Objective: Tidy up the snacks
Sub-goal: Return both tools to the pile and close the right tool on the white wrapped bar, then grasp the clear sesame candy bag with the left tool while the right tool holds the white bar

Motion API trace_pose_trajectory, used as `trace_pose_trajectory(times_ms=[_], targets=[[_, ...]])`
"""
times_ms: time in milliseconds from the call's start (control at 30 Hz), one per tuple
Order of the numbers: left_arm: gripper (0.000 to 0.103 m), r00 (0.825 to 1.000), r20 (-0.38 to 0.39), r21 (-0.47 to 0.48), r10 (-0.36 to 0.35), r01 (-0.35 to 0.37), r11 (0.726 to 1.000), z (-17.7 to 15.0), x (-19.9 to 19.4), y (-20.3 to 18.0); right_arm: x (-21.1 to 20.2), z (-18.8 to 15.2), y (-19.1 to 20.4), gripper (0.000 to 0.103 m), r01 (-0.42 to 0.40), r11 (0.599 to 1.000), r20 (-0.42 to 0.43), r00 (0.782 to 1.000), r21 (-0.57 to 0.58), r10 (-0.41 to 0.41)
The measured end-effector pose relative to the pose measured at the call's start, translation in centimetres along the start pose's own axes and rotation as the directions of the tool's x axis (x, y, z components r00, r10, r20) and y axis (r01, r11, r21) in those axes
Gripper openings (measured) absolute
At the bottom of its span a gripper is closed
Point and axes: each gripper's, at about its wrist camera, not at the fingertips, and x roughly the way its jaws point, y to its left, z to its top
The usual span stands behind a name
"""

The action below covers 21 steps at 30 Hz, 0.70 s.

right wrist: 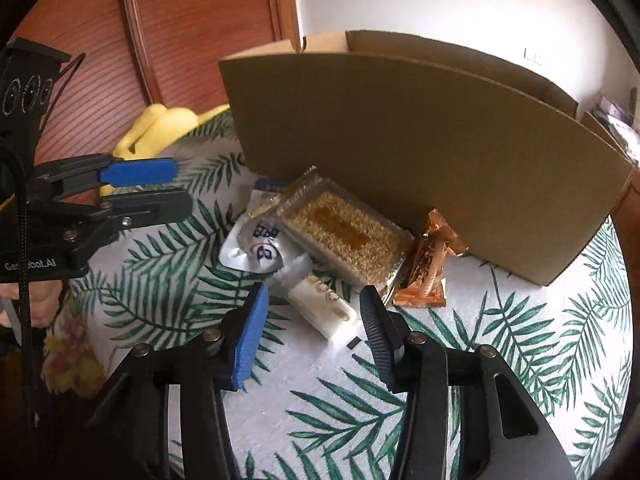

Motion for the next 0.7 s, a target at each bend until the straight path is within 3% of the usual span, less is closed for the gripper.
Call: trace_pose_trajectory(times_ms=[367, 567, 700], targets=[[0.054, 1.000, -0.018, -0.013, 0.001, -0.002, 1.000, -1.1, 0.4, 0.3, 1.8, 0.0, 0.0, 0.048, 0.013, 0.999, -0.069, 0.997, -0.047, -0.016], [0.054, 1.000, -0.019, -0.017, -0.001, 0.001, 1.000, -0.7, 0.8, -0.1, 1.1, -0.7, 0.2, 0.021, 0.020, 0.997, -0.056, 0.998, -0.069, -0.024], [0.054, 1.000, -0.013, -0.018, -0.010, 0.010, 1.000, 0.0, 1.3, -0.7, -0.6, -1.7, -0.2, 0.020, 0.017, 0.999, -0.015, 1.000, -0.047, -0.017]])
